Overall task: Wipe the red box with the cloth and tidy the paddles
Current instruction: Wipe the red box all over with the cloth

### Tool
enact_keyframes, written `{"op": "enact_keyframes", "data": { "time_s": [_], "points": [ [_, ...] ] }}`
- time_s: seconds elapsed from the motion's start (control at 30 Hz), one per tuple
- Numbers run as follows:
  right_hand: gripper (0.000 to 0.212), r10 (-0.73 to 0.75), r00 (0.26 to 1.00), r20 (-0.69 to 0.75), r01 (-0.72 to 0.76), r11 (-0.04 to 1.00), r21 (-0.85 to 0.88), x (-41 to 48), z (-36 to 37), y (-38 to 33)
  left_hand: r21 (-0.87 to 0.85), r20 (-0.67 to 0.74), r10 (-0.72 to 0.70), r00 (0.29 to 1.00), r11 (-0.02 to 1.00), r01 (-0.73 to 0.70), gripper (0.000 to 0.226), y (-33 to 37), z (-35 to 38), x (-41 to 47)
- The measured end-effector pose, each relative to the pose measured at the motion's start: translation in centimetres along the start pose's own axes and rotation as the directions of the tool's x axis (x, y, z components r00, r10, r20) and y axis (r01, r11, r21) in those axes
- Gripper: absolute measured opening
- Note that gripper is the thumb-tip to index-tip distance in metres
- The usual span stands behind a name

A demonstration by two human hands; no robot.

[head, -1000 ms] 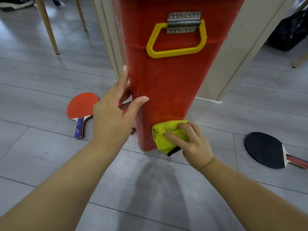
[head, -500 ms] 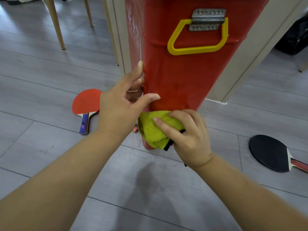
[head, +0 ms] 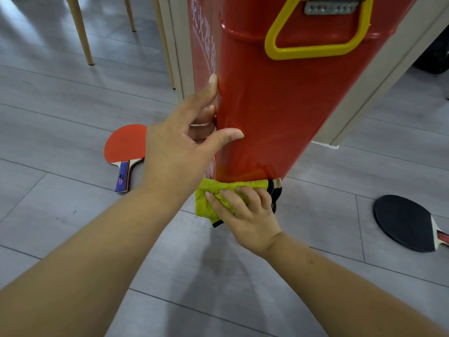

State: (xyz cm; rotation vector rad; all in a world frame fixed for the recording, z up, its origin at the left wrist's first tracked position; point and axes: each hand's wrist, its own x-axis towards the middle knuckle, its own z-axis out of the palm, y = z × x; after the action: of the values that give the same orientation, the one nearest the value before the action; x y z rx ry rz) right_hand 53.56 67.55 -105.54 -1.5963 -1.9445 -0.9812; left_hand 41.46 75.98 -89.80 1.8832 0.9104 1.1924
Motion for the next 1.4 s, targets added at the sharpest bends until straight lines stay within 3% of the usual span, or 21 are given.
{"op": "enact_keyframes", "data": {
  "time_s": [0.13,0.2,0.33,0.47,0.63,0.93,1.1,1.17,1.2,1.3,1.4],
  "points": [
    [0.064,-0.062,0.974,0.220,0.063,0.998,0.003,-2.1,1.0,-0.2,-0.003,-0.019,0.009,1.000,1.000,-0.010,0.070,0.0,0.3,-0.3],
    [0.063,-0.056,0.969,0.241,0.054,0.998,0.016,-2.5,1.2,-0.2,-0.019,-0.030,0.019,0.999,1.000,-0.019,0.067,-0.3,0.7,-0.6],
    [0.043,-0.037,0.993,0.116,0.027,0.996,0.087,-2.1,1.0,0.5,0.029,-0.045,0.042,0.998,0.999,-0.041,0.066,-1.4,1.1,-1.4],
    [0.027,-0.047,0.996,0.076,0.040,0.995,0.096,-1.7,-0.2,2.2,-0.026,0.034,-0.044,0.998,0.999,0.044,0.075,-2.1,1.6,-2.4],
    [0.028,0.101,0.994,0.049,-0.105,0.989,0.099,-0.7,-2.8,4.5,-0.137,0.030,-0.166,0.986,0.976,0.168,0.059,-2.8,2.7,-2.8],
    [0.032,0.201,0.977,-0.074,-0.195,0.977,0.080,-2.4,-3.0,8.3,-0.125,0.005,-0.175,0.985,0.977,0.174,0.054,-3.1,2.9,-3.0],
    [0.027,0.228,0.971,0.066,-0.236,0.958,0.165,-4.8,-1.4,7.3,-0.087,0.002,-0.159,0.987,0.984,0.158,0.051,-3.2,2.9,-3.1],
    [0.020,0.304,0.924,0.231,-0.351,0.914,0.203,-5.2,-1.4,6.5,-0.092,-0.001,-0.157,0.988,0.983,0.157,0.051,-3.3,3.0,-3.1],
    [0.024,0.349,0.876,0.333,-0.436,0.867,0.240,-5.4,-1.4,6.1,-0.098,-0.003,-0.158,0.987,0.983,0.157,0.050,-3.4,3.0,-3.1],
    [0.057,0.377,0.822,0.426,-0.487,0.853,0.186,-6.2,-0.9,5.4,-0.117,-0.006,-0.160,0.987,0.980,0.158,0.051,-3.4,3.3,-3.2],
    [0.062,0.372,0.779,0.505,-0.545,0.799,0.253,-6.7,-0.4,5.0,-0.126,-0.003,-0.168,0.986,0.978,0.167,0.053,-3.4,3.3,-3.2]
  ]
}}
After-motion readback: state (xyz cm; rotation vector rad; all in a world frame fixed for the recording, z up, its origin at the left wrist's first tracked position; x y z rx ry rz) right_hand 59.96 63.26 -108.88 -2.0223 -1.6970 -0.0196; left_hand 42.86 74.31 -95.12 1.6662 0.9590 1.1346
